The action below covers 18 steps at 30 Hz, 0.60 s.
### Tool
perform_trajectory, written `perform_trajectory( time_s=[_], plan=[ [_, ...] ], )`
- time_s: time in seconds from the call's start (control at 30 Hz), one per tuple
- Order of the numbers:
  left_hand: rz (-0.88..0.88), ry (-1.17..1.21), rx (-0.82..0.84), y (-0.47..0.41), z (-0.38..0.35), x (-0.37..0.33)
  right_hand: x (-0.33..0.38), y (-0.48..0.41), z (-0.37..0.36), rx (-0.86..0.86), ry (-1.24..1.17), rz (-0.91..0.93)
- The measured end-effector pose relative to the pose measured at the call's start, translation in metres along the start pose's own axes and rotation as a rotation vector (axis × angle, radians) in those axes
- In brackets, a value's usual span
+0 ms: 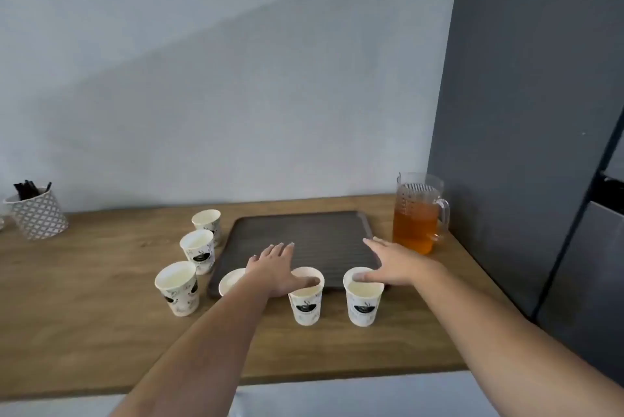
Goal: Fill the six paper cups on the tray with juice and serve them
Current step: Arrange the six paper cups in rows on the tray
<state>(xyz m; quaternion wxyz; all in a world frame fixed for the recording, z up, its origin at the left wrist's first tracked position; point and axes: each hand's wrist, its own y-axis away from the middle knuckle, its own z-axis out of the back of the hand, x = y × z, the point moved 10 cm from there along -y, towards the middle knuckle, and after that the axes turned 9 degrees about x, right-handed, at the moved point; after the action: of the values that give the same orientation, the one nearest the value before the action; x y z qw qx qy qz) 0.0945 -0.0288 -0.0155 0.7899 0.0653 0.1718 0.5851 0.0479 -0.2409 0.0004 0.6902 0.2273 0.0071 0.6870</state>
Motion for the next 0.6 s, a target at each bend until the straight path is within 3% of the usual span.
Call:
perform_trajectory(
  time_s=[0.17,0.6],
  plan=[
    [-0.069,-0.007,0.035,-0.002,-0.026,-0.009,0.004,-0.009,-0.031,0.068,0.023,0.031],
    [-0.138,0.173,-0.075,-0.012,0.005,-0.014,0.010,-0.028,-0.012,-0.052,-0.023,0.076]
  ],
)
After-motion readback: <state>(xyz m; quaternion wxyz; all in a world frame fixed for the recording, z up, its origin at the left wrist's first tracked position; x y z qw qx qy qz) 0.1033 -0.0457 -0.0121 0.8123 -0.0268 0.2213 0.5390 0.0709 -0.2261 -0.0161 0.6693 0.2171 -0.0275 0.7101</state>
